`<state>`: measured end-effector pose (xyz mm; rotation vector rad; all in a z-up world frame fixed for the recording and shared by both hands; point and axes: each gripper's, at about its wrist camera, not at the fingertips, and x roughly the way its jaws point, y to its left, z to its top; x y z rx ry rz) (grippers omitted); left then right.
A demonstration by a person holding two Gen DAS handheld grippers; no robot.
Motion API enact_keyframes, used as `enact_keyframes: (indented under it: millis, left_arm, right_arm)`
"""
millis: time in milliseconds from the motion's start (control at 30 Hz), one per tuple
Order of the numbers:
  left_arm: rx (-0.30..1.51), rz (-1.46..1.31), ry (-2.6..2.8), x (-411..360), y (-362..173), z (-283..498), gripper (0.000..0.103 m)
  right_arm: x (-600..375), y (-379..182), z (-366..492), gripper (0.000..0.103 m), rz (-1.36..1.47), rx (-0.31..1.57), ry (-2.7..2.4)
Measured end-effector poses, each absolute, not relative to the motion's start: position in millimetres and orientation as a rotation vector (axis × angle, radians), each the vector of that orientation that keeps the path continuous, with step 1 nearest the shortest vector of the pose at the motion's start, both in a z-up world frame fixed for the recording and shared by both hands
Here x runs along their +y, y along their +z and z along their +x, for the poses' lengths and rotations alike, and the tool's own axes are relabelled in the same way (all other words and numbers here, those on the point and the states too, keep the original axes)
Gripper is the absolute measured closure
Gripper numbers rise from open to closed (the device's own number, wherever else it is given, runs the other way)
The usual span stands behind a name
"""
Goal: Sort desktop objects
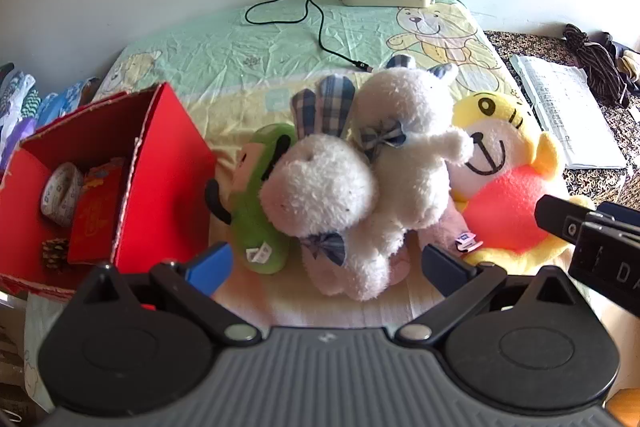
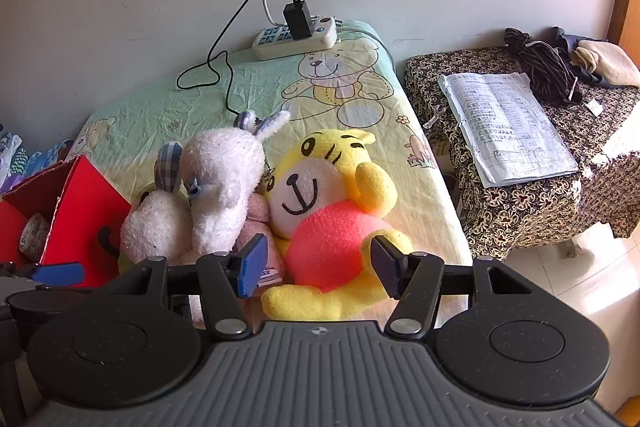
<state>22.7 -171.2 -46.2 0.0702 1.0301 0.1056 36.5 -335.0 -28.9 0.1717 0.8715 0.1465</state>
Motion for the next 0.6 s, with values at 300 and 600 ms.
enact_keyframes:
  millis: [300, 600]
  left_arm:
    - [1.028, 0.087, 0.095, -178.8, -46.7, 24.8, 0.002]
    - [1.040, 0.103, 0.088, -185.1, -48.7, 26.0, 0.001]
  right_arm:
    - [-336.1, -30.1, 38.4, 0.043, 0.170, 0.877, 0.146]
    - [-338.7, -31.3, 39.6, 0.043, 0.178, 0.880, 0.141]
